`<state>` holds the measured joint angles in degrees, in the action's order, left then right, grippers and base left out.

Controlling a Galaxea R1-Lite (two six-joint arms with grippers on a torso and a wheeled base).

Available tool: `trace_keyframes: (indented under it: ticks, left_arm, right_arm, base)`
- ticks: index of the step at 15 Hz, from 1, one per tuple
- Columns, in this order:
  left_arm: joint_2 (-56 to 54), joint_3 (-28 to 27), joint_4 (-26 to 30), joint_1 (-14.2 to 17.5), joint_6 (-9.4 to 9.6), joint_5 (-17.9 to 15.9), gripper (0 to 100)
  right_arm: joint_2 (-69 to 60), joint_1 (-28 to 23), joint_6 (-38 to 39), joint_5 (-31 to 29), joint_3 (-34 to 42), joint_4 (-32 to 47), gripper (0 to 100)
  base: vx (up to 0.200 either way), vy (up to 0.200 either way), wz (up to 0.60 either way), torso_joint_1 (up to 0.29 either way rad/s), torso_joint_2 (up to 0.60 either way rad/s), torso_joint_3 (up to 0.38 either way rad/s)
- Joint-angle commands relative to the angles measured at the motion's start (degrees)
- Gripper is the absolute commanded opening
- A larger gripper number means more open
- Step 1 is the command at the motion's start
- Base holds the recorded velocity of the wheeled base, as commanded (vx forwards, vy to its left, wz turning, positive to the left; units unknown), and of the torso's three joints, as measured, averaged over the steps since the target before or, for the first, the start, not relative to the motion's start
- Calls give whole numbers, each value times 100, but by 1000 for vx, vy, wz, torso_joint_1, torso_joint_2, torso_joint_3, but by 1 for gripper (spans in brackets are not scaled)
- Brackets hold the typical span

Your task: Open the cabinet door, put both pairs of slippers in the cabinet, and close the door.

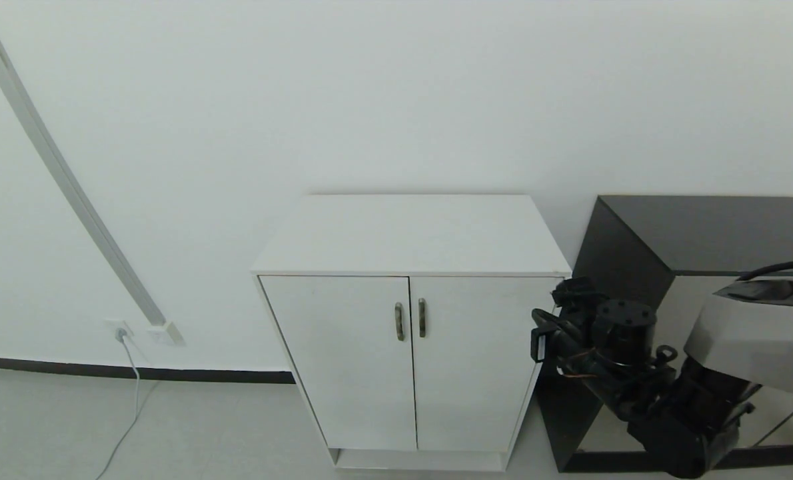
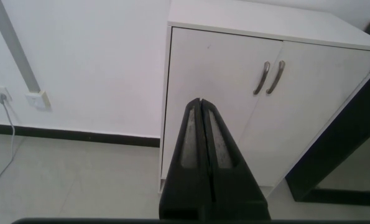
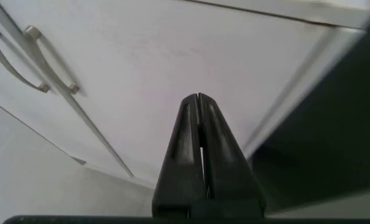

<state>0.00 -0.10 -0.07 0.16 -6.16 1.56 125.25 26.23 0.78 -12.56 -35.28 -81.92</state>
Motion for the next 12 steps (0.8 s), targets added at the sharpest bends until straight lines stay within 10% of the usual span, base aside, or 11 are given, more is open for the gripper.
trace_keyframes:
  ticks: [1,12]
  left_arm:
    - [9,1,-1,2,0,2,0]
    - [9,1,-1,2,-17,11,0]
  right_arm:
    - [-589,-356,-52,-1,724,-263,0]
    - [-2751,-1551,-474,43,3212,-562,0]
  base:
    - [0,0,0,0,0,0]
    - [0,0,0,0,0,0]
